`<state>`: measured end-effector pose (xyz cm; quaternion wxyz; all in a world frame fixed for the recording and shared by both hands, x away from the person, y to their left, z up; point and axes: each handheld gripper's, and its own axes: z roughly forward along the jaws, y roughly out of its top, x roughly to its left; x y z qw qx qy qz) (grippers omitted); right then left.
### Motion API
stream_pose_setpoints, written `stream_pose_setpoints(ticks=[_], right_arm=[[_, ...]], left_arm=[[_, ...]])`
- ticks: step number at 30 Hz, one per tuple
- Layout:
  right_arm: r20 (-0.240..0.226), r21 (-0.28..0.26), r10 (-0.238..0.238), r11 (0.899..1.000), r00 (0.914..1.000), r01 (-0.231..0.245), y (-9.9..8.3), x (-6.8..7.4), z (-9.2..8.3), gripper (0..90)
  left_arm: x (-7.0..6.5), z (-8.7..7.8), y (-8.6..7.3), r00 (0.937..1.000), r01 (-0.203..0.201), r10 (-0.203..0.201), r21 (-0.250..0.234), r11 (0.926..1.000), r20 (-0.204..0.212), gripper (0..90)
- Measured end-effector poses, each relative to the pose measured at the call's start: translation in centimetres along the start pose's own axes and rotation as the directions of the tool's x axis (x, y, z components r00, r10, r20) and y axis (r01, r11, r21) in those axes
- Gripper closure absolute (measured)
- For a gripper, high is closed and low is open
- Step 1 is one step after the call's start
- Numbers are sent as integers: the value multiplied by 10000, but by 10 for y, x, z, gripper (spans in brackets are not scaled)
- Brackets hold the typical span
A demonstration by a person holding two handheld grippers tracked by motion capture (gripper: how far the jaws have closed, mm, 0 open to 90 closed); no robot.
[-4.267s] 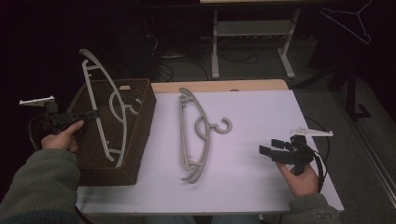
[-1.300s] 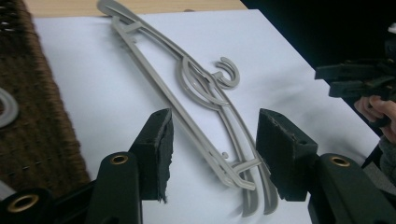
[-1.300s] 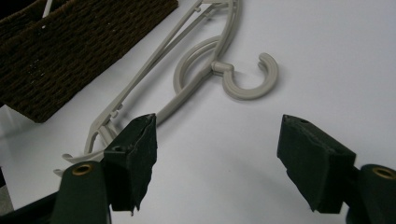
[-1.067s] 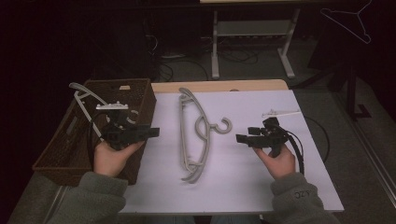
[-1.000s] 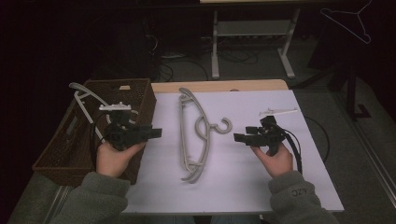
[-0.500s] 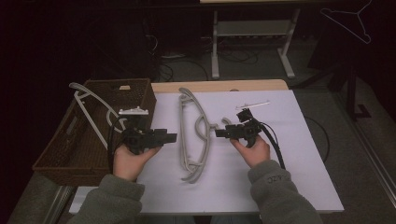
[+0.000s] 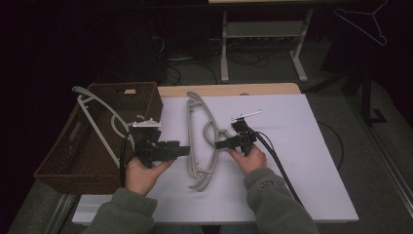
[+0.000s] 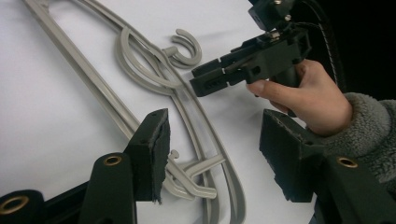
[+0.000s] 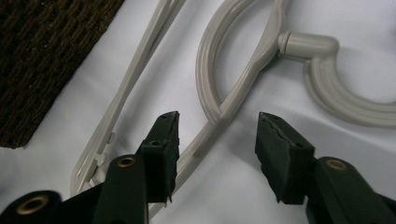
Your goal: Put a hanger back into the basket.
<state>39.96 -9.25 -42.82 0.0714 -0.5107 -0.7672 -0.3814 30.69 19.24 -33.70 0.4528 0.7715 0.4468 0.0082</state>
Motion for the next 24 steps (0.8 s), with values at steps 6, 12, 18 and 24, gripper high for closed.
stream_pose_setpoints(ticks=[6,12,18,24], right_arm=[[-149,321,525,9981,9985,-520,-1,-3,11,570],[-479,363,1061,9939,9932,-1044,-2,-4,17,667],[-530,298,1596,9870,9858,-1581,-3,-5,17,708],[-763,250,2236,9747,9717,-2223,-4,-8,15,735]], left_arm=[[0,2,-1,10000,45,-45,62,10000,-11,424],[3,4,-2,10000,88,-88,108,9999,1,424],[5,6,-4,9999,117,-117,152,9998,-2,424],[7,6,-6,9998,190,-190,154,9997,3,424]])
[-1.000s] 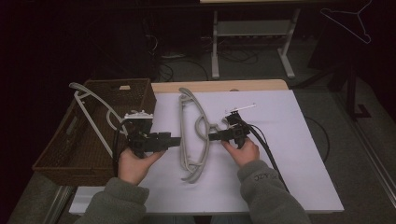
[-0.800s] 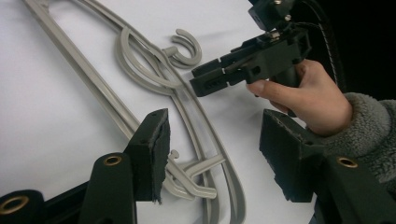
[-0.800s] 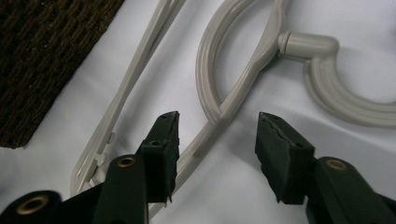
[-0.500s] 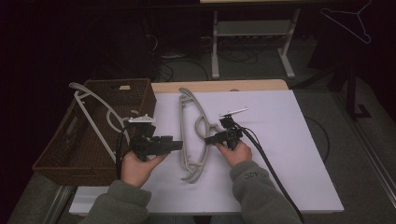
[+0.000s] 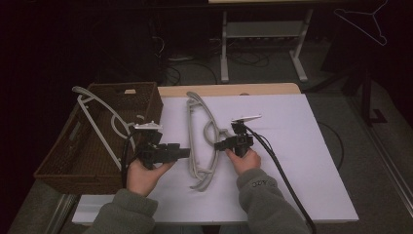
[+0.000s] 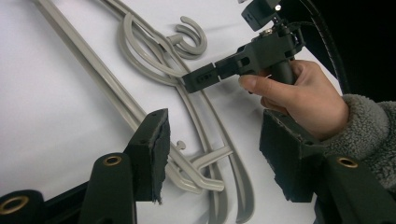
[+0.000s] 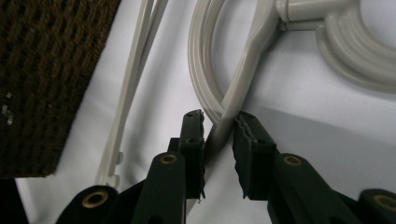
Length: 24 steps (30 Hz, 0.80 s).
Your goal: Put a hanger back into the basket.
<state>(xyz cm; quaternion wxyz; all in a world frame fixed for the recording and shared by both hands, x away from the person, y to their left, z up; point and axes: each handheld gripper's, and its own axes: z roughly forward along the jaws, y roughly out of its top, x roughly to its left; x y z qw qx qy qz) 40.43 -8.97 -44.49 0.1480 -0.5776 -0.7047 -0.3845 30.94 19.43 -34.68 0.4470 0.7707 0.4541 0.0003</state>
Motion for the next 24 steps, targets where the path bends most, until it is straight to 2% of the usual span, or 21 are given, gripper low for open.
stream_pose_setpoints(ticks=[1,4,8,13,21,24], right_arm=[[-42,16,-27,10000,10000,27,0,-1,-1,742],[-496,-162,350,9992,9982,-358,-2,-5,-3,763],[-690,-198,609,9979,9958,-624,-3,-7,-6,770],[-1393,-330,913,9948,9860,-967,-6,-9,-13,788],[-2013,-485,803,9946,9762,-919,-6,-5,-25,805],[-1963,-447,717,9956,9779,-820,-6,-5,-27,807]], left_arm=[[1,0,0,10000,11,-11,2,10000,-15,424],[2,-1,0,10000,10,-10,2,10000,-36,423],[2,1,0,10000,52,-52,19,10000,-55,423],[4,3,-1,9999,127,-126,74,9999,-65,421],[7,9,-1,9996,265,-263,156,9995,-119,419],[10,11,-2,9993,364,-361,212,9991,-129,418]])
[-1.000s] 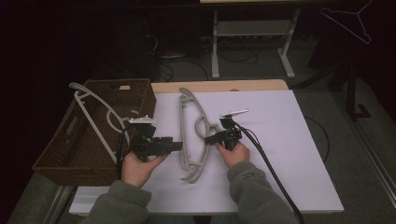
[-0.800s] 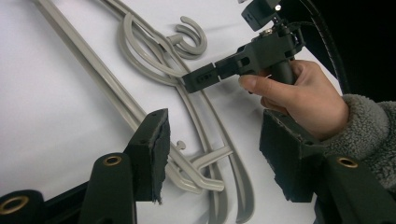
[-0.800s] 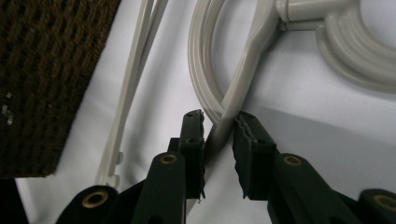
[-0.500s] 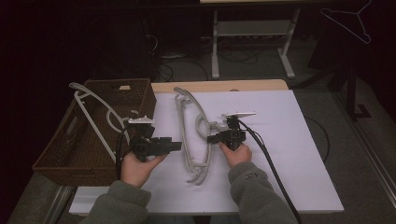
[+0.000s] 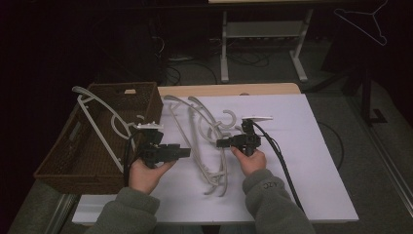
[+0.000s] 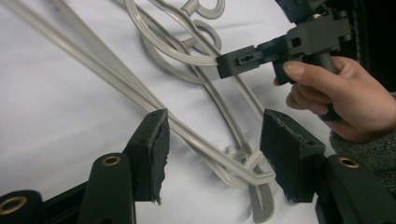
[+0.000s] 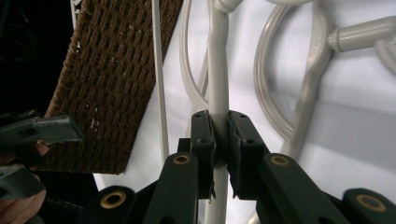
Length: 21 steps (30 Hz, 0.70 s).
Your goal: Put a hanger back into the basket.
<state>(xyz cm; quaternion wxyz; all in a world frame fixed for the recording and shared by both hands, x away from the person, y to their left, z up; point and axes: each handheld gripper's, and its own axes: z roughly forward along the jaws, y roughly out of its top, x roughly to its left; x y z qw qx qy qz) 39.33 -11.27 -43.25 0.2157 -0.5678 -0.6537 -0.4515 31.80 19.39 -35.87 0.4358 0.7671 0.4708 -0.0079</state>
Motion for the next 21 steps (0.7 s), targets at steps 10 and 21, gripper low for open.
stream_pose_setpoints(ticks=[10,21], right_arm=[[-396,-295,19,9996,9992,-31,-4,1,-14,807],[-516,-814,-493,9957,9975,450,-10,14,-43,807]], left_arm=[[8,8,-5,9991,419,-419,-13,9991,-103,415],[1,38,-1,9930,1175,-1171,-306,9926,134,430]])
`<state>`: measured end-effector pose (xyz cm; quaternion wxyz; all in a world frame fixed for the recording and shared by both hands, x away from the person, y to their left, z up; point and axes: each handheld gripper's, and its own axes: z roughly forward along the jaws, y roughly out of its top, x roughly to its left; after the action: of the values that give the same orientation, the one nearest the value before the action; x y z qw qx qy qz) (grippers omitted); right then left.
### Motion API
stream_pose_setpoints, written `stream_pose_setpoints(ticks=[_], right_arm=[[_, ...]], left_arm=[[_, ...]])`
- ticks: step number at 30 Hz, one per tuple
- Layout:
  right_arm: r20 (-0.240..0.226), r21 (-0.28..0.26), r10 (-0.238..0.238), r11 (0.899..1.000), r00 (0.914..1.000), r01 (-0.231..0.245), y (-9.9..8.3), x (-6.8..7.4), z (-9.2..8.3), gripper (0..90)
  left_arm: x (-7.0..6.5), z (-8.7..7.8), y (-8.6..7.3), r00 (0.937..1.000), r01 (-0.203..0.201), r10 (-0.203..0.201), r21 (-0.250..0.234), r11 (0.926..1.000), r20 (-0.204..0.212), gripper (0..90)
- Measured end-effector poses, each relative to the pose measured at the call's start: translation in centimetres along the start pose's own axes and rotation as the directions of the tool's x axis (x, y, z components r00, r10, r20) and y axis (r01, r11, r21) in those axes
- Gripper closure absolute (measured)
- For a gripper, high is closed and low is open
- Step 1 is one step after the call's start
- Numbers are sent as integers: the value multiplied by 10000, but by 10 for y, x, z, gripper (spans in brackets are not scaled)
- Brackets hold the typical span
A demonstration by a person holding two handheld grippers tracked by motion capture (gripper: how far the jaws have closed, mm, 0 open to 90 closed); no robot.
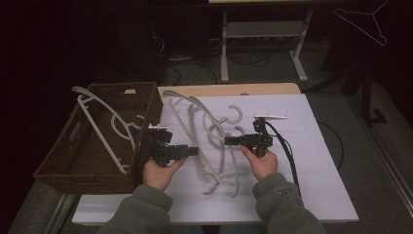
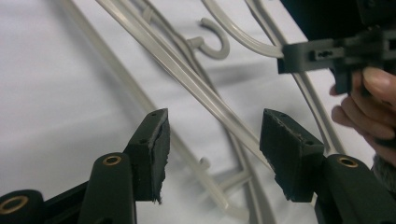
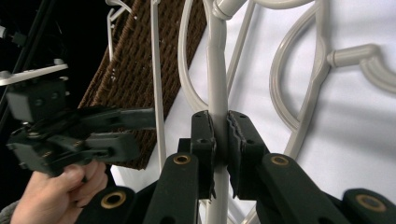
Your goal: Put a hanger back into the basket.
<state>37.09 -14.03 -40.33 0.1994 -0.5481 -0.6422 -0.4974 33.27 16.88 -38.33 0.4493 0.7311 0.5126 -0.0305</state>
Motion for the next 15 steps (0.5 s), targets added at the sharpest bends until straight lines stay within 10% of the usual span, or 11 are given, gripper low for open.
stream_pose_setpoints(ticks=[15], right_arm=[[-41,-555,30,9985,10000,-32,-7,-7,-24,807]], left_arm=[[-5,25,5,9898,930,-907,-159,9955,1095,577]])
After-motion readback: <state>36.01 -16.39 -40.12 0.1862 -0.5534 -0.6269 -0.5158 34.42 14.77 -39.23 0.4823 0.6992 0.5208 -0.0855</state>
